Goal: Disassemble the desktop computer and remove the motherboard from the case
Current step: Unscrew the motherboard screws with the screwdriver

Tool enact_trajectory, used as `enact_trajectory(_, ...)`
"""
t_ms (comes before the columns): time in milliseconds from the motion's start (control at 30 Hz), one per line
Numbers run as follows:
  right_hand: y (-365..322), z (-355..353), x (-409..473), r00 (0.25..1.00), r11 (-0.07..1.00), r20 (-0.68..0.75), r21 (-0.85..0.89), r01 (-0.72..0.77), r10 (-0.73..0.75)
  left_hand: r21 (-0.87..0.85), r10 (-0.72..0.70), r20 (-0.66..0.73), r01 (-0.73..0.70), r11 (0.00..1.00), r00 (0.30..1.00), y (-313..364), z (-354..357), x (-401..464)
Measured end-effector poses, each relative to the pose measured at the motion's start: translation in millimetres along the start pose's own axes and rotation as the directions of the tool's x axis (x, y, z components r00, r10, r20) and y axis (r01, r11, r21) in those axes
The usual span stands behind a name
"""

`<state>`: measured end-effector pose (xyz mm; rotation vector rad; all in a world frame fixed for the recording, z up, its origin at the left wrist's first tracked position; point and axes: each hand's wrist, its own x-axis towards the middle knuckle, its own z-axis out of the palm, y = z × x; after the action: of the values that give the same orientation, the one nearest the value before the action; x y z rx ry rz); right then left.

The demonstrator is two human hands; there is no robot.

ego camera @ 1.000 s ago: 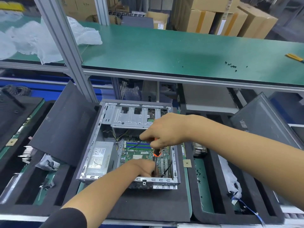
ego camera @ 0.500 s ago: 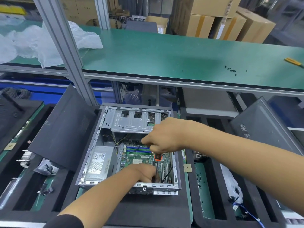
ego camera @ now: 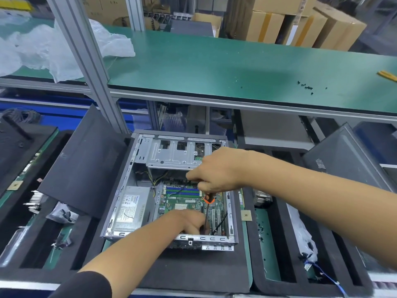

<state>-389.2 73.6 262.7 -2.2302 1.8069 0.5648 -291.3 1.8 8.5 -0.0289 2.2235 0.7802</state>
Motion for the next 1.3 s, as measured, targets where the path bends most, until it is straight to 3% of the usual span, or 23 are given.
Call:
enact_trajectory(233, 6, -3, -3, 0.990, 0.906, 0.064, 0.414, 0.087, -0.125, 0.020, 0.010, -0.015, -0.010, 1.000, 1.000, -3, 4, 4)
enact_trajectory(333, 6, -1, -1, 0.992, 0.938, 0.093, 0.343, 0.051, -0.088, 0.029, -0.003, -0.004, 0.003, 1.000, 1.000, -2, 5, 7)
enact_trajectory(433, 6, -1, 3, 1.000, 1.000, 0.022, -0.005, -0.011, 0.011, 0.053, -0.007, 0.018, 0.006, 0.999, 1.000, 1, 3, 8)
enact_trajectory(467, 6, -2, 4, 1.000, 0.999, 0.000, -0.036, 0.001, -0.001, 0.067, -0.001, 0.021, 0.000, 0.998, 1.000, 3, 2, 7)
enact_trajectory(600, 8, -7, 2, 0.996, 0.975, 0.020, 0.205, 0.086, -0.092, 0.158, 0.047, 0.028, -0.051, 0.986, 0.998, 8, 0, 6)
enact_trajectory(733, 4, -5, 0, 0.984, 0.881, 0.064, 0.458, 0.119, -0.166, 0.214, 0.073, 0.036, -0.079, 0.974, 0.997, 13, -5, 3)
enact_trajectory(800, 2, -4, 0, 0.981, 0.886, 0.101, 0.453, 0.101, -0.163, 0.231, 0.077, 0.032, -0.083, 0.969, 0.997, 16, -7, 0)
enact_trajectory(933, 2, -2, -1, 0.999, 0.990, 0.011, 0.133, 0.040, -0.042, 0.230, 0.048, 0.019, -0.051, 0.972, 0.999, 20, -6, -1)
enact_trajectory(1167, 7, -10, -2, 0.984, 0.885, 0.092, 0.455, 0.093, -0.151, 0.277, 0.061, -0.002, -0.058, 0.959, 0.998, 22, -7, 0)
enact_trajectory(1300, 4, -7, -1, 0.983, 0.893, 0.123, 0.445, 0.071, -0.139, 0.249, 0.023, 0.003, -0.023, 0.968, 1.000, 22, -4, 6)
